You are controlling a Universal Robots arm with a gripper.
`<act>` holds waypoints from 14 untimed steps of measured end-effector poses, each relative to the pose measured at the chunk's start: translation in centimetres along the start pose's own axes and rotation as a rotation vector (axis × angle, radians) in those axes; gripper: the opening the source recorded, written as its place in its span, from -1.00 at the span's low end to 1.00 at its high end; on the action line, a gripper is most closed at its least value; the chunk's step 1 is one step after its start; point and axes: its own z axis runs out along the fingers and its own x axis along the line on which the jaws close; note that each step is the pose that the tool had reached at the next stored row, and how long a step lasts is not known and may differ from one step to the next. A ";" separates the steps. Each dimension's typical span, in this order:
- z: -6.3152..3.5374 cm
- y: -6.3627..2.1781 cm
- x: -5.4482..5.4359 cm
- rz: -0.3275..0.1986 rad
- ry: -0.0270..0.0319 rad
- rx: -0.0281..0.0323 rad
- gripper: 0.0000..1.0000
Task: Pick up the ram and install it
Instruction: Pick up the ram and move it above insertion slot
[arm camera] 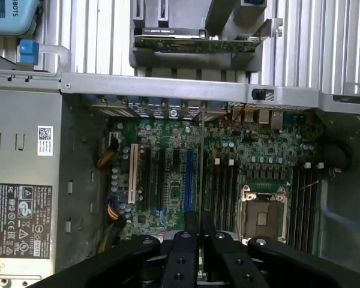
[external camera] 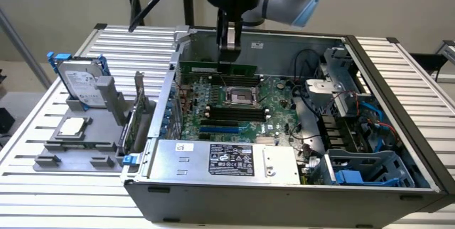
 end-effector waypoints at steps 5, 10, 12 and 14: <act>0.12 -1.34 -1.2 0.000 0.0019 0.0000 -0.73; 0.45 -3.05 -1.8 0.000 0.0037 0.0000 -0.73; 0.73 -3.38 -1.8 0.002 0.0033 0.0002 -0.73; 0.99 -3.64 -1.8 0.007 0.0034 0.0010 -0.73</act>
